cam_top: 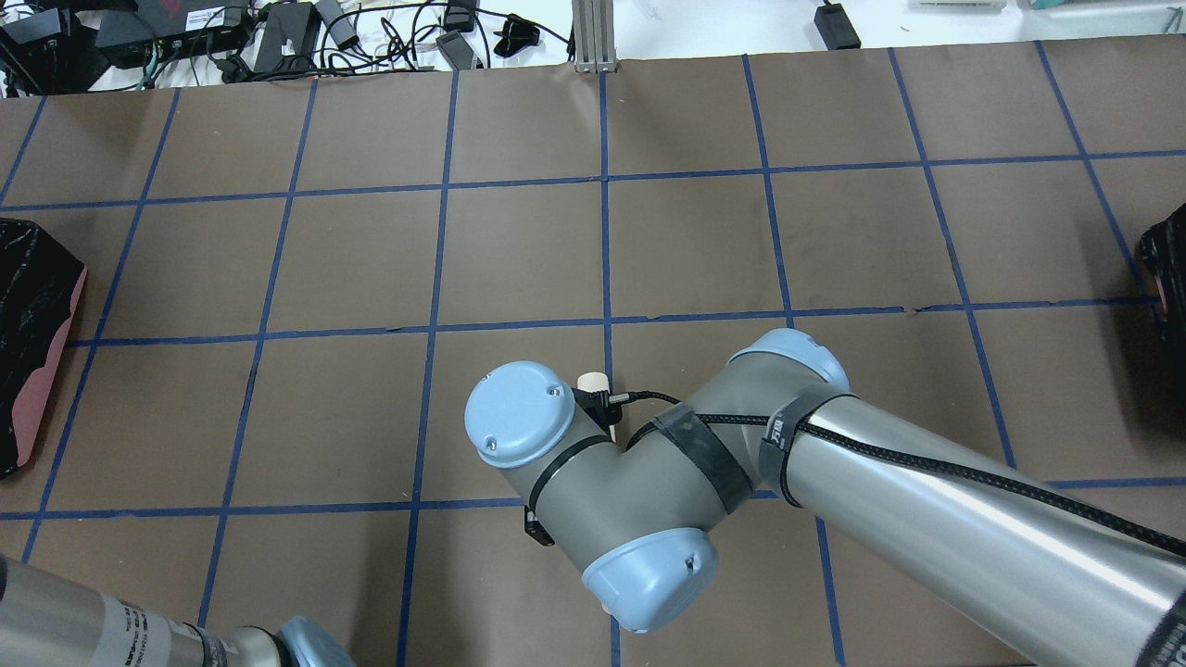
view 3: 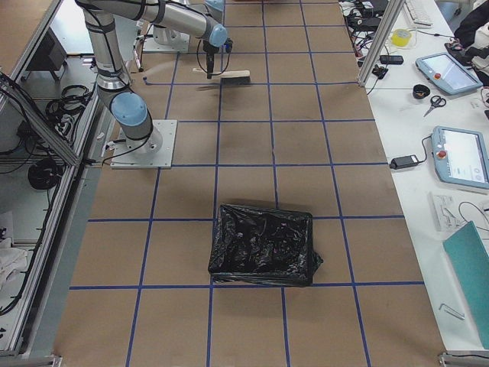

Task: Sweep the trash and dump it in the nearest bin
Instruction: 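Lower brush and open right gripper while left gripper brings dustpan back, then set the dustpan down near the brush with the left gripper and release it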

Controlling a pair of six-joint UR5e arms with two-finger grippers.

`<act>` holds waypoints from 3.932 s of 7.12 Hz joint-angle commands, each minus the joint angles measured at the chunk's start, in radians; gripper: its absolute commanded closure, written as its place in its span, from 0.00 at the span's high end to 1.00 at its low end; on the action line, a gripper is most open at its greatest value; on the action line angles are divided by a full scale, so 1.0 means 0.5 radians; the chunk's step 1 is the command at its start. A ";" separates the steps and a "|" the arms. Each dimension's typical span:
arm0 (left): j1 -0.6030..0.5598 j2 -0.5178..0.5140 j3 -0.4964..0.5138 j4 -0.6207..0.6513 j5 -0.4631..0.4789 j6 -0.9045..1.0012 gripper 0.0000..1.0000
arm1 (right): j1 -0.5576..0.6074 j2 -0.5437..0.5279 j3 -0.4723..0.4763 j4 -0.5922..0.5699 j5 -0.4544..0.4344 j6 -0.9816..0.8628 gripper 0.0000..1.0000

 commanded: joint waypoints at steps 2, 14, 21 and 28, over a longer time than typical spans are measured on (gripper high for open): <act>-0.136 0.148 -0.003 -0.430 -0.216 -0.537 0.00 | -0.011 -0.020 -0.252 -0.006 0.056 -0.029 1.00; -1.518 0.342 -0.340 -1.303 -0.612 -3.392 0.00 | -1.324 -0.376 -0.950 0.691 -0.024 -1.221 1.00; -2.090 0.063 -0.512 -1.073 -1.029 -4.415 0.00 | -1.287 -0.376 -0.821 0.694 0.283 -1.220 1.00; -2.305 -0.116 -0.662 -0.781 -1.033 -4.751 0.00 | -1.287 -0.376 -0.821 0.697 0.280 -1.235 1.00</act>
